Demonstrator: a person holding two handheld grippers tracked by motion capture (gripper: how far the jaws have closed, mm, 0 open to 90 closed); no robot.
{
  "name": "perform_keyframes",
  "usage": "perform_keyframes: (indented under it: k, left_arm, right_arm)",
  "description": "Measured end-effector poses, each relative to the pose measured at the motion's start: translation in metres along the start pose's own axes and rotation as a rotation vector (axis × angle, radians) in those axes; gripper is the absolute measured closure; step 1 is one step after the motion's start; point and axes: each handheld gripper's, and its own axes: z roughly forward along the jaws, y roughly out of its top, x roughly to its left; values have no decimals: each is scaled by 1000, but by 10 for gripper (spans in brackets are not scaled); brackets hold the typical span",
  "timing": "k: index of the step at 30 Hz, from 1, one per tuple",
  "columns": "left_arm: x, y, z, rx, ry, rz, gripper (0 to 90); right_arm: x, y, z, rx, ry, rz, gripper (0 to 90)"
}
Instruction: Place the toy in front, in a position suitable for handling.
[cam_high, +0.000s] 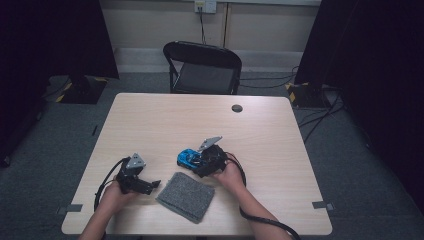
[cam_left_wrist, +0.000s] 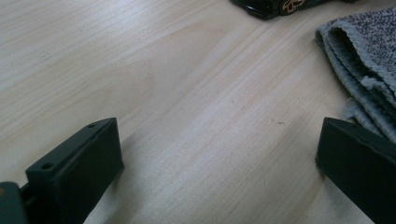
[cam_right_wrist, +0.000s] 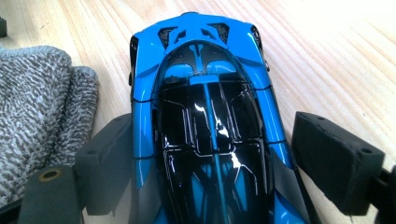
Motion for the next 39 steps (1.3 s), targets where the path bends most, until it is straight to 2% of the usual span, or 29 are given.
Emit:
perform_keyframes:
  k: [2,4,8,11,21,23,27,29,39]
  left_arm:
    - [0,0,0,1,0,1,0]
    - [0,0,0,1,-1,0,0]
    - [0,0,0,0,0,-1,0]
    - [0,0,0,0,-1,1,0]
    - [0,0,0,1,-1,0,0]
    - [0,0,0,1,0,1,0]
    - [0,0,0,0,-1,-1,0]
    - [0,0,0,1,-1,0,0]
    - [0,0,0,0,-1,-1,0]
  right_arm:
    - [0,-1,0,-6,-5,3,166]
    - [1,0,-1,-7,7,-3,231]
    - [2,1,-2,-1,10,-6,244]
    - [1,3,-3,5,14,23,255]
    - [4,6,-3,25,-4,52,259]
    - [4,8,-6,12,-3,52,274]
    - [3,11,-8,48,-13,45,275]
    - [1,10,-9,39,-4,59,275]
    - [-11,8,-24,4,-20,107,275]
